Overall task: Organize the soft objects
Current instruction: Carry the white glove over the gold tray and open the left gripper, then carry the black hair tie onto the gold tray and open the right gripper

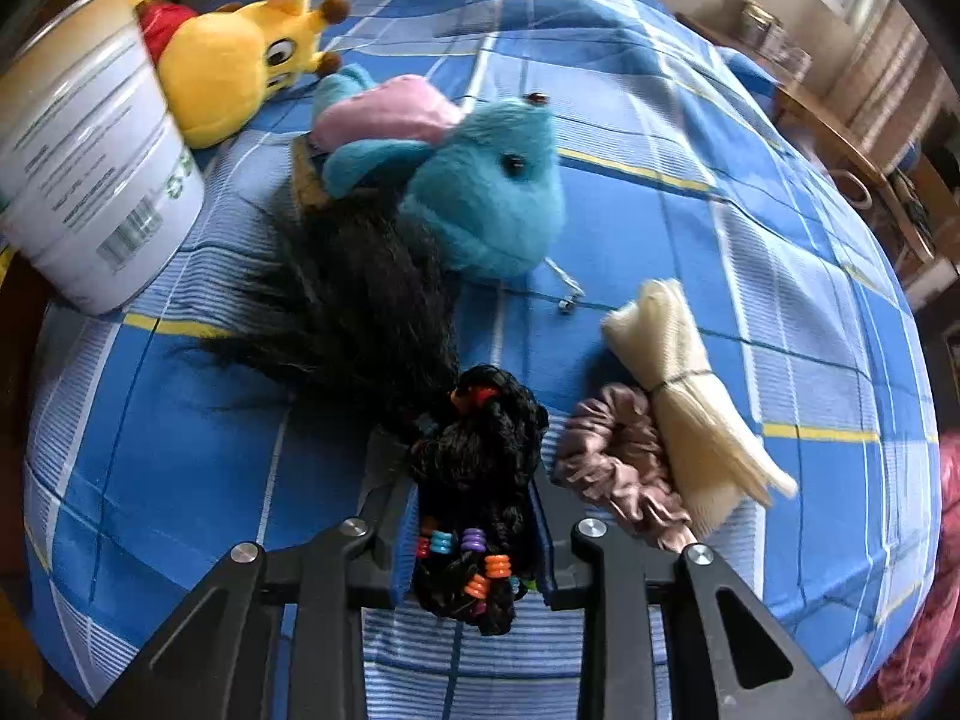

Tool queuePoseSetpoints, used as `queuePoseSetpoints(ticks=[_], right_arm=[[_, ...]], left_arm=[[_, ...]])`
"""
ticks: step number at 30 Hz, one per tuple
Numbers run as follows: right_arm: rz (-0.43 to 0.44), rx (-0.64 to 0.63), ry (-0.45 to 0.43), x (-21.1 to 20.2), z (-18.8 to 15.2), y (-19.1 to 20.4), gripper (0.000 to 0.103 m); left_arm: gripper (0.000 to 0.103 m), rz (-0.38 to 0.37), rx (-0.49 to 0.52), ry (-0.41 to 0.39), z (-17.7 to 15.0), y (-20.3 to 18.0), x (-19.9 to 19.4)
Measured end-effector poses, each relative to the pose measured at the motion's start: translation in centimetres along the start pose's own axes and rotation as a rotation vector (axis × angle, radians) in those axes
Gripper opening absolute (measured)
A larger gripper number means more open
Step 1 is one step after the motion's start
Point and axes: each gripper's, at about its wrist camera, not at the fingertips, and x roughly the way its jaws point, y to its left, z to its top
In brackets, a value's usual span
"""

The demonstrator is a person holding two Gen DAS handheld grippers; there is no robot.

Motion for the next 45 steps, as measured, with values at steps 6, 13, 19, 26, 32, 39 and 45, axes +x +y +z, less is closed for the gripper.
queuePoseSetpoints(ticks=[6, 13, 19, 26, 32, 39, 45], right_arm=[[0.027, 0.137, -0.100, -3.4, -0.4, -2.0, 0.029], [0.011, 0.263, -0.251, -8.3, 0.3, -4.5, 0.029], [0.006, 0.310, -0.285, -9.8, 4.2, -4.8, 0.029], [-0.035, 0.260, -0.255, -9.2, 11.6, -0.5, 0.029], [-0.036, 0.193, -0.281, -10.0, 17.6, 5.3, 0.029], [0.065, 0.065, -0.370, -13.2, 22.0, 14.1, 0.029], [0.253, -0.127, -0.432, -16.1, 20.8, 21.8, 0.029]], left_arm=[[0.075, -0.026, -0.002, -0.033, -0.1, 0.9, -0.8], [0.075, -0.052, 0.008, -0.039, -0.3, 0.7, -1.5], [0.075, -0.073, 0.031, -0.037, -0.5, 0.0, -1.8], [0.075, -0.105, 0.046, -0.032, -0.7, -0.3, -2.1], [0.075, -0.115, 0.047, -0.028, -0.9, -0.1, -2.2], [0.075, -0.099, 0.028, -0.030, -0.7, 0.6, -2.2], [0.075, -0.073, 0.008, -0.028, -0.6, 1.5, -2.1]])
